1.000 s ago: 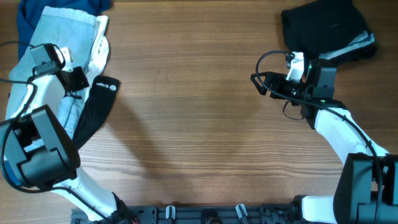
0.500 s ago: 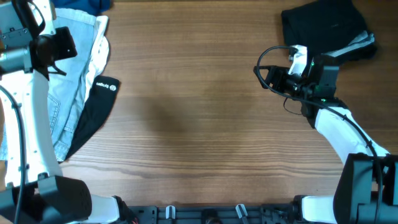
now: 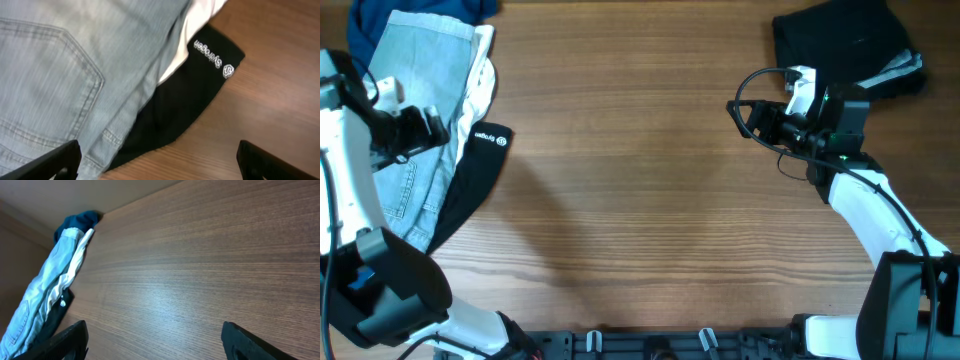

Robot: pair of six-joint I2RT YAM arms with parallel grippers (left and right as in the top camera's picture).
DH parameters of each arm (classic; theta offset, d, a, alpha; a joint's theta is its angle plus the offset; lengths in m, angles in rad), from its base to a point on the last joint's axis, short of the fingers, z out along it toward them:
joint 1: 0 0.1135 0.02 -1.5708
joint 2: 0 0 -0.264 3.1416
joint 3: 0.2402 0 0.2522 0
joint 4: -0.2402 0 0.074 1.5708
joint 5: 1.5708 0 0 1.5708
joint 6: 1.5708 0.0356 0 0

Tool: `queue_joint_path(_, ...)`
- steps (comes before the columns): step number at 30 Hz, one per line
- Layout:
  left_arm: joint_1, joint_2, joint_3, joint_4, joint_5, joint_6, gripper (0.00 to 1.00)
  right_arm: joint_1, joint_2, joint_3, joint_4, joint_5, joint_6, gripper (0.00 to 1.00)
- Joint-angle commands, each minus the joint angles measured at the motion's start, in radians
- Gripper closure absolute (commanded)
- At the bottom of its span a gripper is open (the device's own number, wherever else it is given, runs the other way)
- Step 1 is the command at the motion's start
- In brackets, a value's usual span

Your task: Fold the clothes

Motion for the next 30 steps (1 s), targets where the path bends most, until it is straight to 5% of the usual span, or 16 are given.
queue_joint_path(1, -0.017, 0.093, -0.084, 0.142, -0.021, 0.047, 0.00, 0.001, -0.019, 0.020, -0.006, -0.020, -0.002, 0.14)
queue_joint_path(10, -0.016, 0.307, -0.085, 0.402, -0.068, 0.046, 0.00, 0.001, -0.019, 0.020, -0.020, -0.019, 0.000, 0.13)
queue_joint_path(12, -0.016, 0.302, -0.084, 0.402, -0.068, 0.042, 0.22, 0.001, -0.019, 0.020, -0.020, -0.019, 0.000, 0.13)
queue_joint_path(14, -0.016, 0.294, -0.084, 0.399, -0.068, 0.033, 0.70, 0.001, -0.019, 0.020, -0.020, -0.019, 0.000, 0.12)
queue_joint_path(17, -0.017, 0.284, -0.084, 0.389, -0.064, 0.015, 0.88, 0.001, -0.019, 0.020, -0.020, -0.019, 0.000, 0.12)
queue_joint_path(20, -0.017, 0.260, -0.084, 0.375, -0.063, 0.015, 0.73, 0.001, -0.018, 0.020, -0.020, -0.019, 0.000, 0.12)
queue_joint_path(22, -0.017, 0.259, -0.084, 0.375, -0.060, 0.015, 0.51, 0.001, -0.018, 0.020, -0.020, -0.019, 0.000, 0.12)
queue_joint_path(30, 0.013, 0.259, -0.084, 0.355, 0.033, -0.048, 0.45, 0.001, -0.018, 0.020, -0.039, -0.019, -0.002, 0.12)
